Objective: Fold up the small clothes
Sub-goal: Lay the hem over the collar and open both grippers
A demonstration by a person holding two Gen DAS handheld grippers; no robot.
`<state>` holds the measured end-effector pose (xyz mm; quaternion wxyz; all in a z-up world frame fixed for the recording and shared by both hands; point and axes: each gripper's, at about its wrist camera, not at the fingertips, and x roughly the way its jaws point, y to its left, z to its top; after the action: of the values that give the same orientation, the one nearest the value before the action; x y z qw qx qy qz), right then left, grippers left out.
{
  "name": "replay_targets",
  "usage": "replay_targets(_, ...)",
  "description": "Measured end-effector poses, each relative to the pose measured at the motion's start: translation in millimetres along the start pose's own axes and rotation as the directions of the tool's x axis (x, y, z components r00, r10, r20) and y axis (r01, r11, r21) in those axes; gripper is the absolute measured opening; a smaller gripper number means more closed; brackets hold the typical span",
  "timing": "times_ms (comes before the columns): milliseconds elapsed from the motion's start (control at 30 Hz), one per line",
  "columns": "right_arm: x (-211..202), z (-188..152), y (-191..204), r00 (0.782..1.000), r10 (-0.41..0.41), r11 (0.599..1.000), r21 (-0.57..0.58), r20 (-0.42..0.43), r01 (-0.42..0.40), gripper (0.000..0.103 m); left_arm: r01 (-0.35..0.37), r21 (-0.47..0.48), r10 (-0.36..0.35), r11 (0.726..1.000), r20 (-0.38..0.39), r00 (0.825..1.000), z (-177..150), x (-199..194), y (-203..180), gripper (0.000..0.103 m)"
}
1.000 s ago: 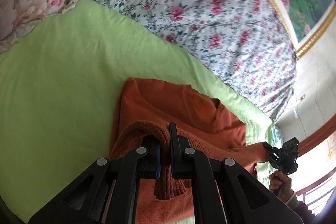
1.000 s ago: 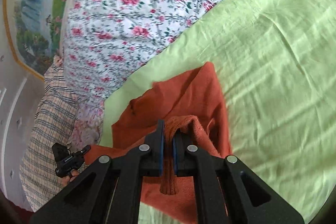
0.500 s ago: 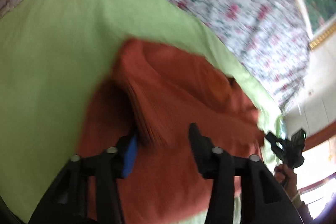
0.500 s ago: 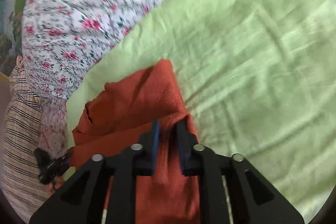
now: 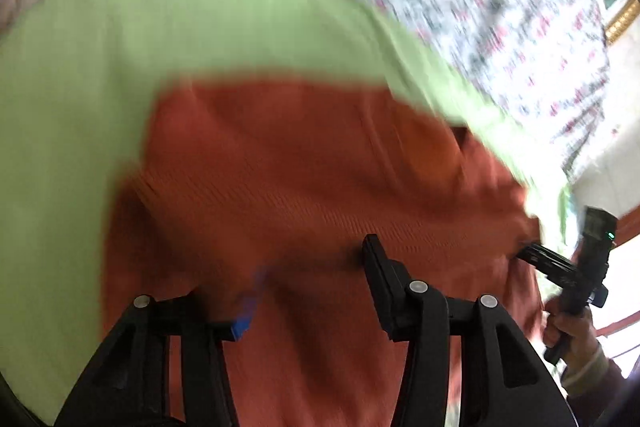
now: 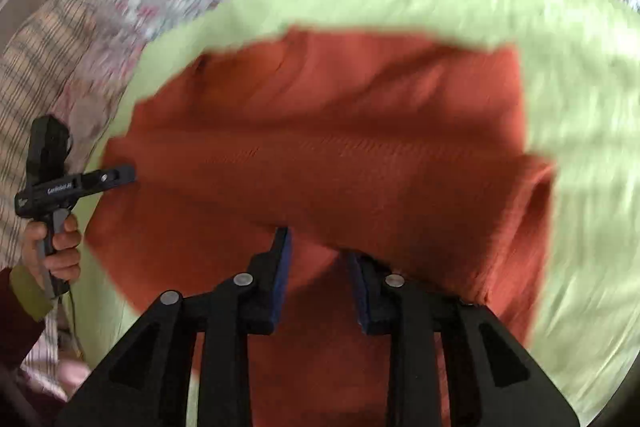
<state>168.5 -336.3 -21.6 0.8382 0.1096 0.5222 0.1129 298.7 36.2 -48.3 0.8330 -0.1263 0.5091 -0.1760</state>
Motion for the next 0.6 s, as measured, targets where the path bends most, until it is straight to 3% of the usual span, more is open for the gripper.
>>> replay_targets(100, -7.3, 34.7, -22.3, 0.992, -0.099, 0.994, 0.046, 0.076, 0.095, 0.030, -0.011, -0.070, 0.016, 0.998, 0.070, 0.997, 35.6, -6.5, 13.9, 0.055)
replay_targets(167, -17.0, 51.4, -40.2, 0.984, -0.132, 0.986, 0.115, 0.123, 0.118, 0.030, -0.039, -0.103, 0.050, 0.994, 0.109, 0.993, 46.9, -13.7, 20.2, 0.060)
replay_targets(267, -30.1, 53.3, -51.6, 0.981, -0.132, 0.977, 0.183, 0.144, 0.105, 0.030, -0.028, -0.146, 0.048, 0.989, 0.137, 0.989, 46.4, -28.3, 32.3, 0.064)
replay_targets(500, -50.8, 12.5, -31.3, 0.989, -0.086, 0.980, 0.192, 0.123, 0.061, 0.037, -0.025, -0.177, 0.040, 0.984, 0.087, 0.995, -27.2, -54.0, 34.9, 0.065)
replay_targets(600, -52.6, -6.7, -11.7, 0.993, -0.054, 0.981, 0.193, 0.107, 0.033, 0.047, -0.011, -0.201, 0.028, 0.979, 0.081, 0.996, -61.2, -69.3, 37.3, 0.065)
